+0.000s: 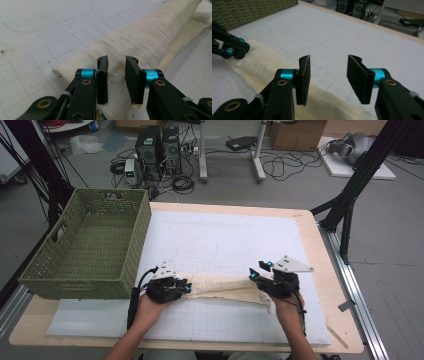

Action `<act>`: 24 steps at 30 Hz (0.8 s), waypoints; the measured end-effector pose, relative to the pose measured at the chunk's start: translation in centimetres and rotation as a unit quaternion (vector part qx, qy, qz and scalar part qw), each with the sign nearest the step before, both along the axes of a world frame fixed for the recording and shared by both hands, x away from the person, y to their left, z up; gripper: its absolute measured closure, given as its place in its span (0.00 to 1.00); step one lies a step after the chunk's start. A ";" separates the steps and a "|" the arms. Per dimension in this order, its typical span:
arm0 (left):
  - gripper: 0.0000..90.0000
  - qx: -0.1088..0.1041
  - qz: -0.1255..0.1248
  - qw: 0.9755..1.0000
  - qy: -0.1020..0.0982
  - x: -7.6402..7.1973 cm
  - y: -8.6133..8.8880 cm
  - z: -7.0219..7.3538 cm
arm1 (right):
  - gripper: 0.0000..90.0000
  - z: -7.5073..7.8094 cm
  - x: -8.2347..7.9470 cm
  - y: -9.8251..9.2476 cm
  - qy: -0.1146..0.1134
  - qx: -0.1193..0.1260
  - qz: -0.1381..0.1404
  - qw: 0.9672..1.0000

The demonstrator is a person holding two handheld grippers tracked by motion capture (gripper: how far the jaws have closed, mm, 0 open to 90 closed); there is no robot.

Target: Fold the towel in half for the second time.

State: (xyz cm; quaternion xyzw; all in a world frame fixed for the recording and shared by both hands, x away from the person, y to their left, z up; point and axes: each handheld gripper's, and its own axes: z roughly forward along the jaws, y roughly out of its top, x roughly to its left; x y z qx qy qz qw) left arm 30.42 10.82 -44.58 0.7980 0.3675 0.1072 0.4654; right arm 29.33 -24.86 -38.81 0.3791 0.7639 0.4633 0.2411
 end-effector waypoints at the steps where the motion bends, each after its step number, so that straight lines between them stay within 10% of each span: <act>1: 0.80 0.000 0.000 1.000 0.000 0.0 0.1 -0.1 | 0.62 -0.6 0.4 0.7 0.012 -0.005 0.006 1.000; 5: 0.82 0.001 0.002 1.000 0.004 0.0 0.1 -0.2 | 0.71 -2.9 0.7 1.8 0.036 -0.052 0.025 0.998; 13: 0.86 0.011 0.002 1.000 0.018 0.0 0.1 -0.4 | 0.77 -6.1 -0.9 -1.8 0.076 -0.064 0.003 0.995; 24: 0.88 0.043 -0.015 0.999 0.018 -0.8 0.5 0.0 | 0.73 -5.9 -2.5 -2.2 0.072 -0.103 0.004 0.992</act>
